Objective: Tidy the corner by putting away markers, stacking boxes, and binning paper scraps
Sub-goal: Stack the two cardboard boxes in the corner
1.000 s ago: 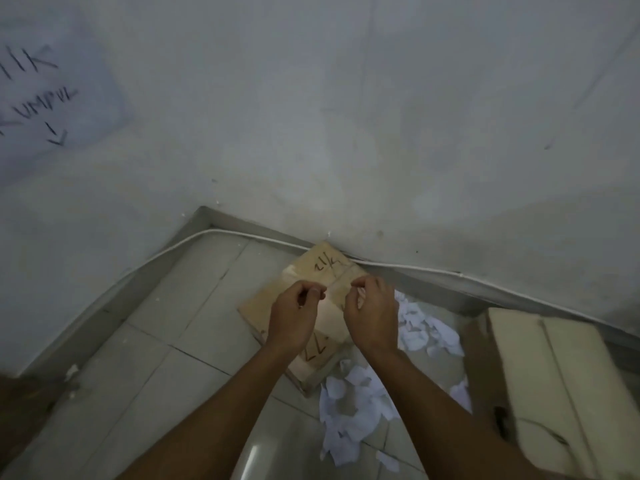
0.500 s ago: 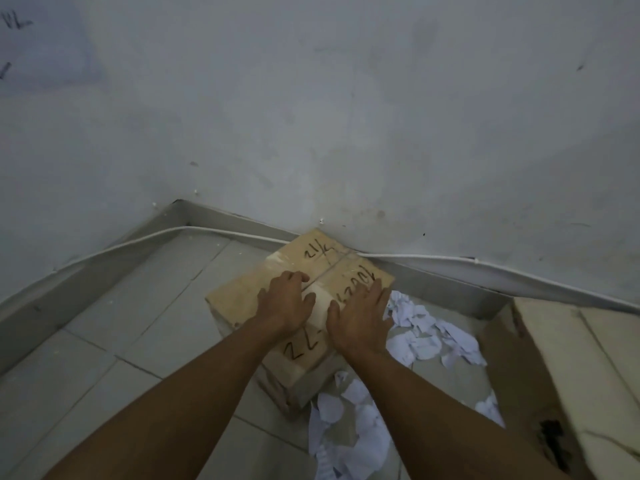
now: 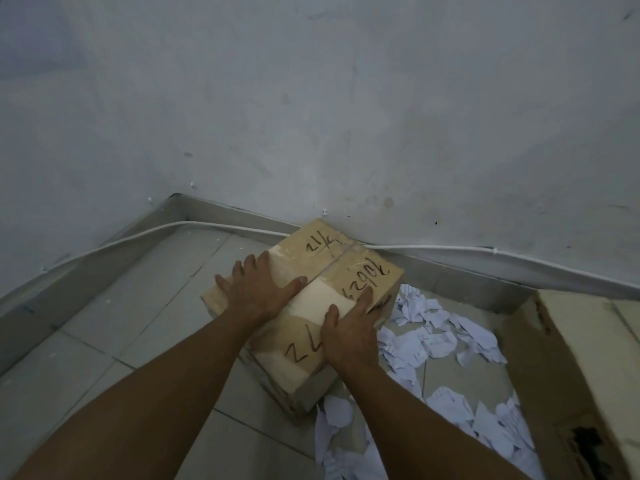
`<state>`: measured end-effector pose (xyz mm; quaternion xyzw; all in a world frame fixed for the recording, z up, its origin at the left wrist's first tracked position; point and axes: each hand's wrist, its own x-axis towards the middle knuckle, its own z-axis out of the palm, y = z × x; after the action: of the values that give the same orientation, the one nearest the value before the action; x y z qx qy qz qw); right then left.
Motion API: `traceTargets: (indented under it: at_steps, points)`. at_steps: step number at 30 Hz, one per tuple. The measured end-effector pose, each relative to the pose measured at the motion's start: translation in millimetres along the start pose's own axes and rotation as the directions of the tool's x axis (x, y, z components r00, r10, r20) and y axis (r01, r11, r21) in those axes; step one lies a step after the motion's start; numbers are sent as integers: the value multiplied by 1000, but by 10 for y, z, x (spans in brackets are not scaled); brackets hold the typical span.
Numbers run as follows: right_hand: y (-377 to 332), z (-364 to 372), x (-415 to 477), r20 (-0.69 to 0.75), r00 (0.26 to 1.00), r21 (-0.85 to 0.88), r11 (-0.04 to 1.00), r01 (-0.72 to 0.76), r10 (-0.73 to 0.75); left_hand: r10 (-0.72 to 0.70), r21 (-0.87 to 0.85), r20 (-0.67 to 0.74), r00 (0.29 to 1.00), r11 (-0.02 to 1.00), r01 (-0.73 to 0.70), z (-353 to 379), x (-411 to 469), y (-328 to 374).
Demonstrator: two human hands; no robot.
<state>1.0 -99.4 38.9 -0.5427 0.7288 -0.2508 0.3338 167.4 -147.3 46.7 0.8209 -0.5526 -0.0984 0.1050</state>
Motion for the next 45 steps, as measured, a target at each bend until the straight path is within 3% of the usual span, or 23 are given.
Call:
traceTargets:
  at_steps: [8,14,22,31,38,41,45]
  points:
    - [-155,-105,-98,-65,998,64,998,28,-24,-101,-80,-107,989,992,93,-178,-10,54]
    - [-602,-144,-171,-123,981,26,987,157,-153,-228,-153,-185,956,967,201,-644,7,-147]
    - [-1240,221,-502,20,963,70,961,268,-270,-376,-305,-219,900,903,303,-1128,-98,-1020]
    - [-1319,1078,-719,254,926,67,960,272,-280,-518,-325,-156,841,831,451,-930,-201,-2148]
    - [-1325,1426,-691,350,895,38,959,281,-276,-520,-279,-100,848,833,478,-763,-210,-2476]
    - [-1349,1473,-660,352,895,5,957,289,-273,-432,-252,-91,897,881,400,-729,-292,-2548]
    - [-1404,1554,-666,353,897,-85,946,314,-266,-318,-90,-46,947,945,313,-748,-502,-2514]
